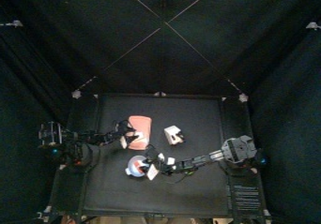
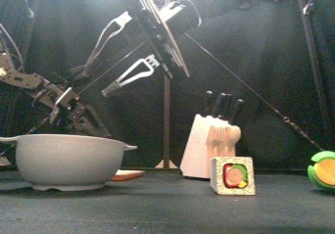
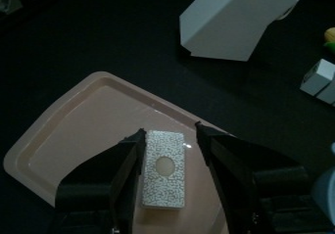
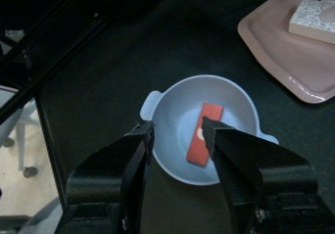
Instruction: Grab salmon
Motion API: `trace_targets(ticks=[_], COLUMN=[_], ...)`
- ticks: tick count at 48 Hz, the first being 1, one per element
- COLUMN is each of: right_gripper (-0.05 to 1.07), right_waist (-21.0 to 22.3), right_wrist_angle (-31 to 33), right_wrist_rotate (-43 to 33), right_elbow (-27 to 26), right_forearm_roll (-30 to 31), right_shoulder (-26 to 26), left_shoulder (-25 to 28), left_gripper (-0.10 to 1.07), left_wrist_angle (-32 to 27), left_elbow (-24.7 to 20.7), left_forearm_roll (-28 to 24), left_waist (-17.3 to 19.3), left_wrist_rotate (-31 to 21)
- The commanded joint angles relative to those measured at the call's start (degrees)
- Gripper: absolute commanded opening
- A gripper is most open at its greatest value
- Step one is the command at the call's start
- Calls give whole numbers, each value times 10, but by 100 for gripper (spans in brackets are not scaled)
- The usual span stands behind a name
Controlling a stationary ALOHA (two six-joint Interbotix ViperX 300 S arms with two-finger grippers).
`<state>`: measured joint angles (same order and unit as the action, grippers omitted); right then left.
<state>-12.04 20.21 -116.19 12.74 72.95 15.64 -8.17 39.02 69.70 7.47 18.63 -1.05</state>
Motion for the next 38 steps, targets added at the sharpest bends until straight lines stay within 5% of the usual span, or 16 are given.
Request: trace_targets(ticks=[1, 24, 38], right_gripper=[80, 80, 80], right_waist=[10, 8, 6], right_wrist_angle=[8, 154, 194], right_wrist_rotate=[2, 11, 165], right_elbow=[-28, -78, -133], right_forearm_roll=[-27, -95, -226], right_shoulder=[-4, 15, 40], left_shoulder=[-17, -65, -76], left_gripper=[82, 82, 82], left_wrist_angle=[1, 1, 0], left_elbow=[1, 32, 38], left_forearm_roll=[-1, 0, 1], left_waist=[0, 4, 5], left_wrist_rotate=[1, 1, 1])
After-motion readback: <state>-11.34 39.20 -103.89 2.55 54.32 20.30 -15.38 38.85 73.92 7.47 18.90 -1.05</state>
